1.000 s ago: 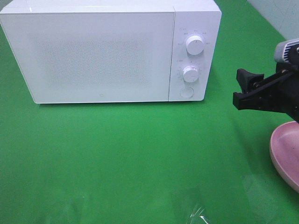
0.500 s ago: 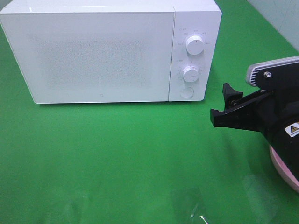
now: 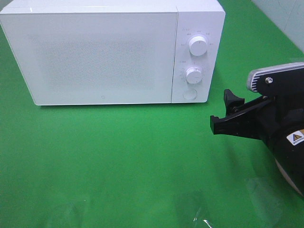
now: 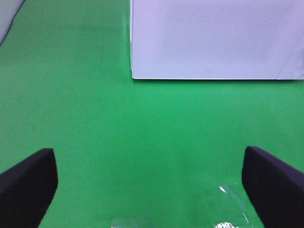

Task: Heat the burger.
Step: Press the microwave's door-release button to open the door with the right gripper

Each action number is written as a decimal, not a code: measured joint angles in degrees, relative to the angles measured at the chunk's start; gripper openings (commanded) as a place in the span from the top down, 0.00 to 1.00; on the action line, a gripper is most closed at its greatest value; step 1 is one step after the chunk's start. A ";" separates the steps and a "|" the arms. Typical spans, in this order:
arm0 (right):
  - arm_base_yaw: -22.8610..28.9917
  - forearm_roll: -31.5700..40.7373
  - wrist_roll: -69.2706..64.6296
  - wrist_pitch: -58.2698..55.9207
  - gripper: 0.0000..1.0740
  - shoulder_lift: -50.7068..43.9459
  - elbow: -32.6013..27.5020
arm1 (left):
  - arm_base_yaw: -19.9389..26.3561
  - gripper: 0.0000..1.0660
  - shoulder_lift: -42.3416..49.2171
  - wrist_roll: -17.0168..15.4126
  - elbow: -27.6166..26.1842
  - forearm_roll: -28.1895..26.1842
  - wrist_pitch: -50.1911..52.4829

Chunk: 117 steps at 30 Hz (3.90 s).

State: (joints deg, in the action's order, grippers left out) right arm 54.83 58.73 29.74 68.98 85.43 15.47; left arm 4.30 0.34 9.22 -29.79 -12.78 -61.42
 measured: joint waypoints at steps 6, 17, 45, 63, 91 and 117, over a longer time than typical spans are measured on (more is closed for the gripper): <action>0.00 -0.23 -0.17 0.00 0.35 0.00 0.00 | 0.00 0.08 0.00 0.00 0.00 0.00 0.00; 0.00 -0.23 -6.93 0.00 0.29 0.00 0.00 | 0.00 0.08 0.00 0.00 0.00 0.00 0.00; -0.11 -2.52 -44.46 0.17 0.48 10.14 1.15 | 0.00 0.08 0.00 0.00 0.00 0.00 0.00; -0.11 -4.58 -94.94 -2.18 1.00 10.14 1.26 | 0.00 0.08 0.00 0.00 0.00 0.00 0.00; -9.74 -18.79 -108.06 -7.62 1.00 19.71 8.88 | 0.00 0.08 0.00 0.00 0.00 0.00 0.00; -18.79 -26.47 -109.03 -15.58 1.00 31.23 23.20 | 0.00 0.08 0.00 0.00 0.00 0.00 0.00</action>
State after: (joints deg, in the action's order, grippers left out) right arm 36.04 32.26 -79.30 53.40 116.65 38.67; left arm 4.30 0.34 9.22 -29.79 -12.78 -61.42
